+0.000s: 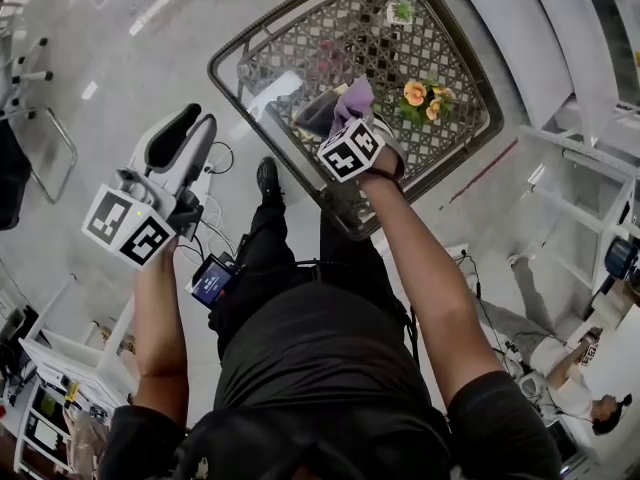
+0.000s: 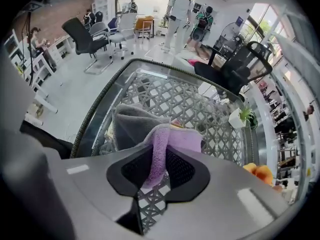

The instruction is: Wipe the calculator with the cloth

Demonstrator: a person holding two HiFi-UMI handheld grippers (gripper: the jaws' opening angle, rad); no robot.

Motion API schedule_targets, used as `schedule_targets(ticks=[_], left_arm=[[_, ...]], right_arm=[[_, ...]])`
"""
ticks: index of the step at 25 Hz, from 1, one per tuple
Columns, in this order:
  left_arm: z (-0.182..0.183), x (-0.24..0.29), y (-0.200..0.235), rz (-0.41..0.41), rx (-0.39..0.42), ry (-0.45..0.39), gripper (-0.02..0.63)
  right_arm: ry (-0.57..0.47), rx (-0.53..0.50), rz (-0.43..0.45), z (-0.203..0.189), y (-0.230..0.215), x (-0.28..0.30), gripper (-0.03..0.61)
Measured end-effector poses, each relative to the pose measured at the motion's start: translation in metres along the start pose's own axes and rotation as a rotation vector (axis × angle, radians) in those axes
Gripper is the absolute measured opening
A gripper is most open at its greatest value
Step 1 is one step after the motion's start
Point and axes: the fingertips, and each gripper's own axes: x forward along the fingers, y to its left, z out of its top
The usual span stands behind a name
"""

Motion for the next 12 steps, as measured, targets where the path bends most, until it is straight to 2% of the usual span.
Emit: schedule_targets(ticks=[12], left_arm=[[-0.013,-0.016,0.017,0.034,-0.026,-0.008,0.14]], right_arm=[[0.012,-0.016,0.054,0.019,0.018,0.02,0.072]])
